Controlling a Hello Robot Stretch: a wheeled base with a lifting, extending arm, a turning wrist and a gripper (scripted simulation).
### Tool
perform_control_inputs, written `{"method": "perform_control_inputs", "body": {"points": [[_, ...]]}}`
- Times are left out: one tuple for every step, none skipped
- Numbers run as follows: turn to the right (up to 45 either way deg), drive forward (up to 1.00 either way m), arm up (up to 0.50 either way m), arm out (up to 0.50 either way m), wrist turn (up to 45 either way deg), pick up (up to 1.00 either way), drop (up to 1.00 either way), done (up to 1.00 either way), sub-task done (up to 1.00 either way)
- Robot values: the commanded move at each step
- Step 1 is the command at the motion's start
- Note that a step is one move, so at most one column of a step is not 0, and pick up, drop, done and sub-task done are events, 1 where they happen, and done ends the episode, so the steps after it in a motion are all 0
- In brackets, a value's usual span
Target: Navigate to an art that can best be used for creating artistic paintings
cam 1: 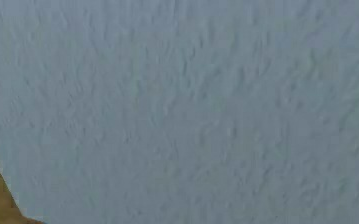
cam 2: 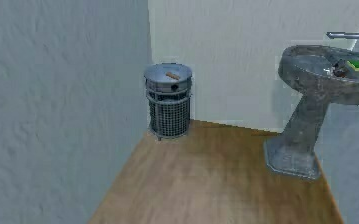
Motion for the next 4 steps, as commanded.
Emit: {"method": "perform_control_inputs", "body": {"points": [[-45.0,0.00,0.00,0.00,0.0,0.00,0.00,0.00,0.00],[-27.0,0.00,0.00,0.00,0.0,0.00,0.00,0.00,0.00],[0.0,1.00,0.00,0.00,0.0,0.00,0.00,0.00,0.00],[-9.0,0.00,0.00,0.00,0.0,0.00,0.00,0.00,0.00]]}}
